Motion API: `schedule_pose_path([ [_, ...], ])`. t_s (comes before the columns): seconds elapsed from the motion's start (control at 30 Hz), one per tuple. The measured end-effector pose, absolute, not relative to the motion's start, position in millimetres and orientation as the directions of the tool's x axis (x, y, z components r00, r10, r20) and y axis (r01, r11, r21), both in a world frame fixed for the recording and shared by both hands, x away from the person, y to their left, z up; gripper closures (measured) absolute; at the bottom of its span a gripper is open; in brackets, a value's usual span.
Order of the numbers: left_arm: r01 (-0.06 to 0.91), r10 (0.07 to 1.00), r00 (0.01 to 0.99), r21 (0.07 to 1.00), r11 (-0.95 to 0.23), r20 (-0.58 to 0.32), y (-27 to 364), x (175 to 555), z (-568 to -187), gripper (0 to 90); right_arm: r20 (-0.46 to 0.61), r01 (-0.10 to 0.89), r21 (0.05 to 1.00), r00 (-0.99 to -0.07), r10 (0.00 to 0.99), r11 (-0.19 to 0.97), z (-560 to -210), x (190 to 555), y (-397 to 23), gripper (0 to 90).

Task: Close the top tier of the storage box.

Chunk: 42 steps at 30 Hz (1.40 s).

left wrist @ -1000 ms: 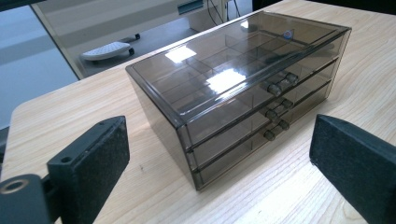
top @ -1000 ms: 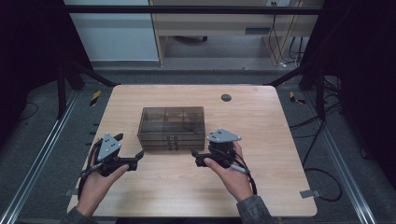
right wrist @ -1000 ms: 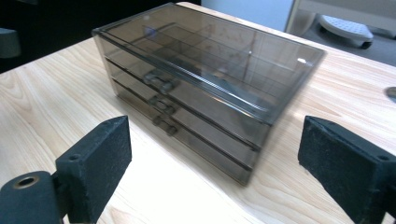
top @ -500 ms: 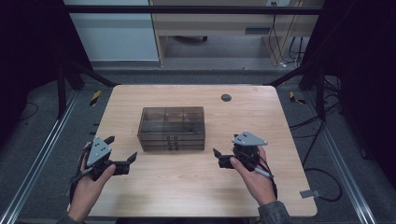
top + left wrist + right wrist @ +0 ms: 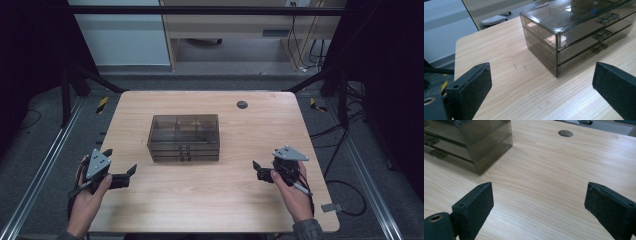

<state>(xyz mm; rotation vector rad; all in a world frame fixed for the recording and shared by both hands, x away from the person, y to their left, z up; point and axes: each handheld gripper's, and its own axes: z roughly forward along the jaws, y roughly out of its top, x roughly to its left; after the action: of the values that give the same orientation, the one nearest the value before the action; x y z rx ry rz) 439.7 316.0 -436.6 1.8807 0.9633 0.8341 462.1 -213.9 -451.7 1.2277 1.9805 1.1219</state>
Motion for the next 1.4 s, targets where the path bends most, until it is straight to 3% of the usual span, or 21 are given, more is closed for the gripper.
schedule_pose_path([
  [0.57,0.325,0.860,0.480,0.875,-0.359,0.174,328.9,449.5,-461.3,2.4,0.003,0.507,0.839,-0.367,0.930,0.197,-480.4,464.7,-253.7,8.5],
  [1.4,0.321,0.860,0.477,0.875,-0.362,0.181,328.7,469.7,-490.0,2.4,0.060,0.541,0.829,-0.340,0.939,0.143,-501.7,475.9,-260.9,9.3],
])
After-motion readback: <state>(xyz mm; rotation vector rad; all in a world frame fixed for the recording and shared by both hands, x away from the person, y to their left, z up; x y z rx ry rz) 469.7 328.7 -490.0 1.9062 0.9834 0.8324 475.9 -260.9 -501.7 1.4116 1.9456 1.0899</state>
